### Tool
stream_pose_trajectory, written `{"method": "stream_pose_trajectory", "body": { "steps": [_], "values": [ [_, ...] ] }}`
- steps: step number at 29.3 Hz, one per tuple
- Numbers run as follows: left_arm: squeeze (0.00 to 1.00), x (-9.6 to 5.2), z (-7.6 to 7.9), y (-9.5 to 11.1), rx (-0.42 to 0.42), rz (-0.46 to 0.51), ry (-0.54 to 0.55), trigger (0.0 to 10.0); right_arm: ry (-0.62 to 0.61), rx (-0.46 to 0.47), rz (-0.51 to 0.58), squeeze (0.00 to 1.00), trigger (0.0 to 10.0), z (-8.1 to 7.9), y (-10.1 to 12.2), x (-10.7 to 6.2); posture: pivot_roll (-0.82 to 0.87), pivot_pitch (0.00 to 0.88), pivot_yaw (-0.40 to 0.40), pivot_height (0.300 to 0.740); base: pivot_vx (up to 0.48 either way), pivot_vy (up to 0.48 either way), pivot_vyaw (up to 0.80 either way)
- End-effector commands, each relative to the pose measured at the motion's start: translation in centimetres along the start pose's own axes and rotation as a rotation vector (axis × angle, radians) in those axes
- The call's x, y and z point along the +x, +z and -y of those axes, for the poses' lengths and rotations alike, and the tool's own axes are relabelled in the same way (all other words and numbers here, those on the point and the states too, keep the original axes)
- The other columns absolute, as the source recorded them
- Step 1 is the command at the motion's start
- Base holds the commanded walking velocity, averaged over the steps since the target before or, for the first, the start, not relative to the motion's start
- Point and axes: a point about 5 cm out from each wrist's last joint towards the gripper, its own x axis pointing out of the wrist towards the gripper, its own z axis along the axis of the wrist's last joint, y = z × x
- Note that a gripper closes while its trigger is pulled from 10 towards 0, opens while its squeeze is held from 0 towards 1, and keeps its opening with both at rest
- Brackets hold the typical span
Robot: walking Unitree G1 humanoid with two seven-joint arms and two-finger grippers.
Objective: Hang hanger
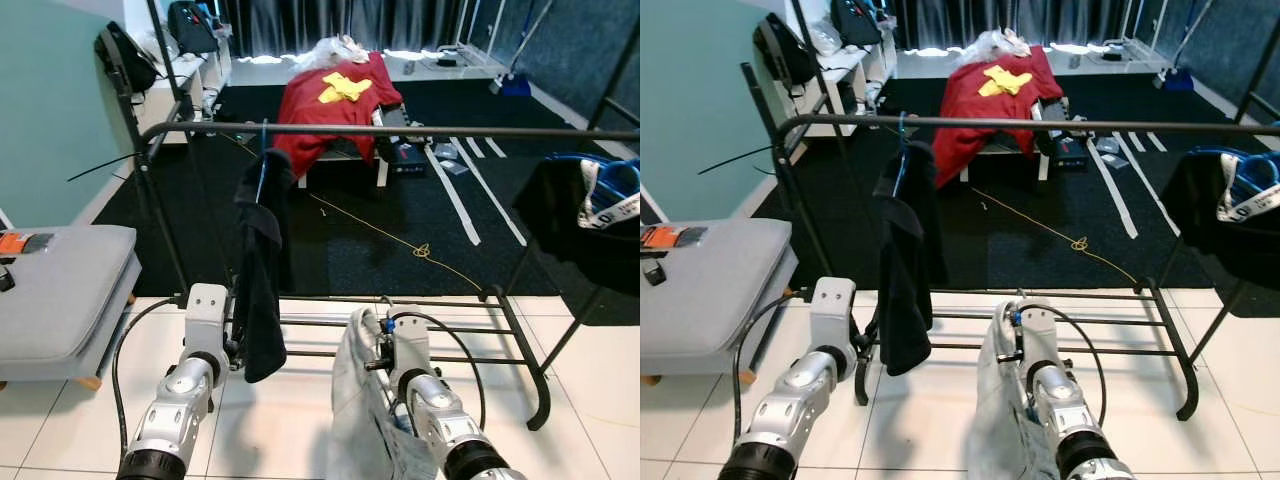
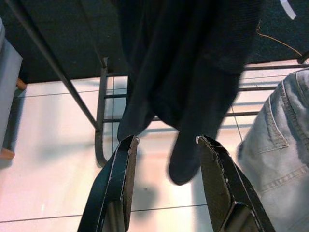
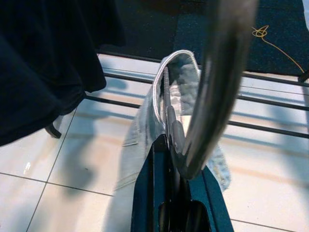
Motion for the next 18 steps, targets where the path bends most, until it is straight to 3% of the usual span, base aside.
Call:
{"method": "stream_pose_trajectory", "body": {
  "steps": [1, 7, 15, 17, 18],
  "values": [
    [0.00, -0.2, -0.2, -0.7, 0.005, -0.029, 0.005, 10.0, 0.038, -0.016, 0.012, 0.00, 10.0, -0.9, 0.6, 0.2, 0.03, 0.050, 0.029, 0.740, 0.000, 0.000, 0.00],
    [0.00, -0.3, -0.1, -0.6, 0.023, -0.005, -0.012, 10.0, 0.027, -0.014, 0.014, 0.00, 10.0, -0.8, 0.5, 0.1, 0.02, 0.044, 0.029, 0.740, 0.000, 0.393, 0.00],
    [0.00, -0.1, 0.0, 0.2, 0.021, 0.007, -0.024, 10.0, 0.036, -0.022, 0.032, 0.00, 10.0, -0.9, 0.7, 0.1, 0.04, 0.020, 0.023, 0.740, 0.000, 0.000, 0.00],
    [0.00, -0.1, 0.0, 0.4, 0.027, 0.022, -0.022, 10.0, 0.069, -0.046, 0.038, 0.00, 10.0, -1.1, 1.0, 0.1, 0.04, 0.020, 0.023, 0.740, 0.000, 0.000, 0.00],
    [0.00, -0.1, -0.2, 0.7, 0.055, 0.032, -0.037, 10.0, 0.128, -0.123, 0.051, 0.00, 10.0, -1.4, 1.4, 0.2, 0.04, 0.015, 0.042, 0.740, 0.000, 0.000, 0.00]
  ]
}}
